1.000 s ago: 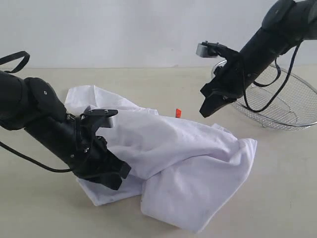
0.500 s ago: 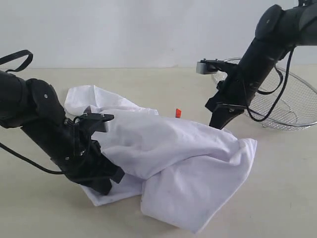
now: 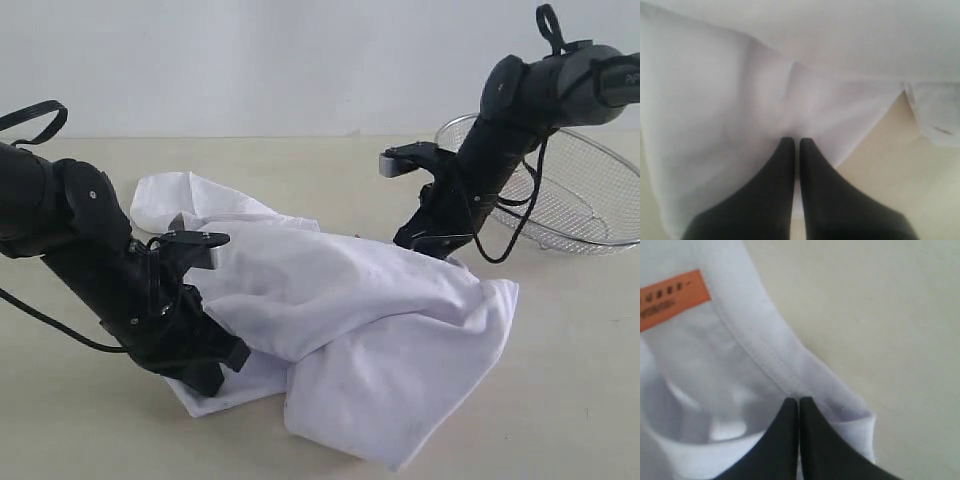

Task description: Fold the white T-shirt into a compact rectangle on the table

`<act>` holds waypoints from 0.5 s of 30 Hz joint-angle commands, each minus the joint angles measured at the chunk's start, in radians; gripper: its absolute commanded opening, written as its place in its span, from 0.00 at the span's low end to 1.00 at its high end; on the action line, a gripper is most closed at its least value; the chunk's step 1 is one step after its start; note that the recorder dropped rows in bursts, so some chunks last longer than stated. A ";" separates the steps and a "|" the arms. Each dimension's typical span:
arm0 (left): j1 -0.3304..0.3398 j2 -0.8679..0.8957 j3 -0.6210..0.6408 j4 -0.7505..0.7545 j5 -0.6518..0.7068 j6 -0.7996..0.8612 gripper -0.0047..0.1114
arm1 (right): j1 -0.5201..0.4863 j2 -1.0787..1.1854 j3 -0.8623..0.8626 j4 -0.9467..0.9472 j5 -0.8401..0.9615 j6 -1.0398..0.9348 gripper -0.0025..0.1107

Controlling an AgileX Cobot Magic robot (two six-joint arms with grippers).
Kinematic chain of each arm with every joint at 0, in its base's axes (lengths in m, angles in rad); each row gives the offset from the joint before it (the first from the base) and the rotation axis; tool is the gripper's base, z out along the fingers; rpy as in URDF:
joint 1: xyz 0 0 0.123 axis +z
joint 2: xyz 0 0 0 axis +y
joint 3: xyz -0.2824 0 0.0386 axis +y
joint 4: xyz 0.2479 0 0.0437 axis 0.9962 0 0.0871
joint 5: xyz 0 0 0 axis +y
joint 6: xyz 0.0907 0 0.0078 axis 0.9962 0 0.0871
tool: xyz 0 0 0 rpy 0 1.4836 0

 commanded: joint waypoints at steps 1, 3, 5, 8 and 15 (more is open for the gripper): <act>-0.005 -0.003 -0.006 0.006 0.007 -0.014 0.08 | 0.001 0.002 -0.005 -0.096 -0.139 0.042 0.02; -0.005 -0.003 -0.006 0.006 0.016 -0.014 0.08 | 0.001 0.002 -0.005 -0.148 -0.178 0.046 0.02; -0.005 -0.003 -0.006 0.006 0.021 -0.014 0.08 | 0.001 0.003 -0.005 -0.177 -0.208 0.055 0.02; -0.005 -0.003 -0.006 0.006 0.021 -0.014 0.08 | -0.001 0.012 -0.007 -0.210 -0.252 0.092 0.02; -0.005 -0.003 -0.006 0.006 0.021 -0.014 0.08 | -0.001 0.088 -0.090 -0.223 -0.277 0.108 0.02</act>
